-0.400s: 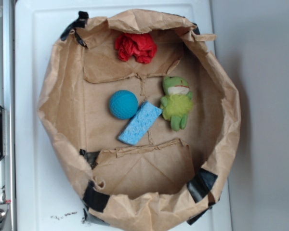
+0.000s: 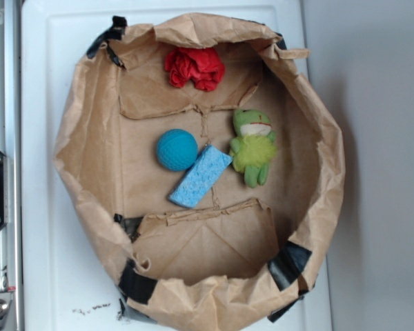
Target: Grab the blue sponge.
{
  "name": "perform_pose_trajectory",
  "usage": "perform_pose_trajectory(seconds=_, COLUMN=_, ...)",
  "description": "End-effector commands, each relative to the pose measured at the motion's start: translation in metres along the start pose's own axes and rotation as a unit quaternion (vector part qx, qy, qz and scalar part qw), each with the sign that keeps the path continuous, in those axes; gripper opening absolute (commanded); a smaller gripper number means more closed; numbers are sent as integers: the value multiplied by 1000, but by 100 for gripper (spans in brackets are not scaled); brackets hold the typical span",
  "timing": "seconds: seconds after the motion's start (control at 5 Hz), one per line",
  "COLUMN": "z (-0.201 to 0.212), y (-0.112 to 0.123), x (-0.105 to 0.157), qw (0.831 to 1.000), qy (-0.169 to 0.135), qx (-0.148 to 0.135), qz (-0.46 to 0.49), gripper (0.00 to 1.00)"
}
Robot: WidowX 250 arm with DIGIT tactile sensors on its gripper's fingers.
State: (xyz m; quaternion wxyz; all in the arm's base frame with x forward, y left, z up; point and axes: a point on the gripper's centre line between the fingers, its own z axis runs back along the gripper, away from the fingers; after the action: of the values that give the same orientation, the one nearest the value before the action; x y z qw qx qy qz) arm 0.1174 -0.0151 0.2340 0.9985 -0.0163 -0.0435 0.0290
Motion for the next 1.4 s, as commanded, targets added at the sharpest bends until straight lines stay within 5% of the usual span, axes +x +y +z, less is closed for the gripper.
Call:
perform_pose_trajectory(seconds=0.0, z=-18, y=-5, x=69, qw=996, qy=-23, qx=-15, qz=81, gripper=100)
perform_pose_trajectory(seconds=0.2, z=-30, y=3, x=101, qw=982, qy=-48, qx=-20, qz=180, gripper=100)
perform_pose_trajectory(seconds=0.8, z=-30, y=3, x=101, qw=982, qy=-48, qx=-20, qz=180, gripper=100)
perform_pose_trajectory(seconds=1.2, z=-102, y=20, x=106, qw=970, qy=-34, qx=16, qz=241, gripper=100)
